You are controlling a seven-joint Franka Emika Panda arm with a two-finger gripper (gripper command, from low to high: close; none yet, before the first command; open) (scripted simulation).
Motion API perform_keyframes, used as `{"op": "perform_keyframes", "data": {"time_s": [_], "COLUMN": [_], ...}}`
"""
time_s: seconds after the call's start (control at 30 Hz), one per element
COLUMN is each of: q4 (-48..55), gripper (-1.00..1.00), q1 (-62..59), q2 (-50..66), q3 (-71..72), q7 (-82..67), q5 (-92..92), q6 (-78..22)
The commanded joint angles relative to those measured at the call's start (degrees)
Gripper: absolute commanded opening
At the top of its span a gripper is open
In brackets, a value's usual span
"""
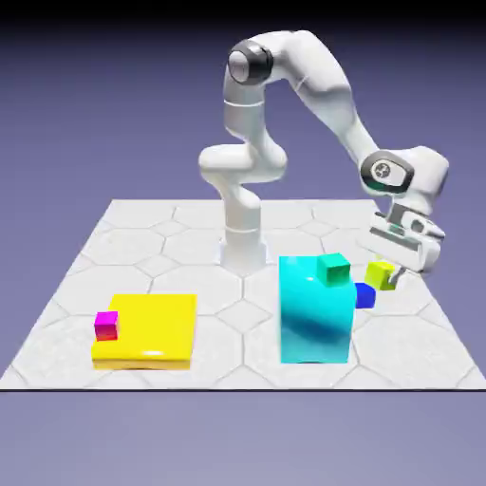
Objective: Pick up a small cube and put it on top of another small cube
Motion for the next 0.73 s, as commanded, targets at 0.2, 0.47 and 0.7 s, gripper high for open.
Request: {"op": "perform_keyframes", "data": {"time_s": [0.2, 0.47, 0.7], "q4": [-10.7, -15.5, -15.6], "gripper": [-1.0, -1.0, 1.0], "q1": [9.2, 16.7, 17.2], "q2": [-4.4, -1.1, 0.4], "q3": [-1.3, -6.2, -7.1], "q7": [12.8, 21.5, 22.7], "q5": [17.3, 17.2, 15.5], "q6": [6.6, 14.8, 16.0]}}
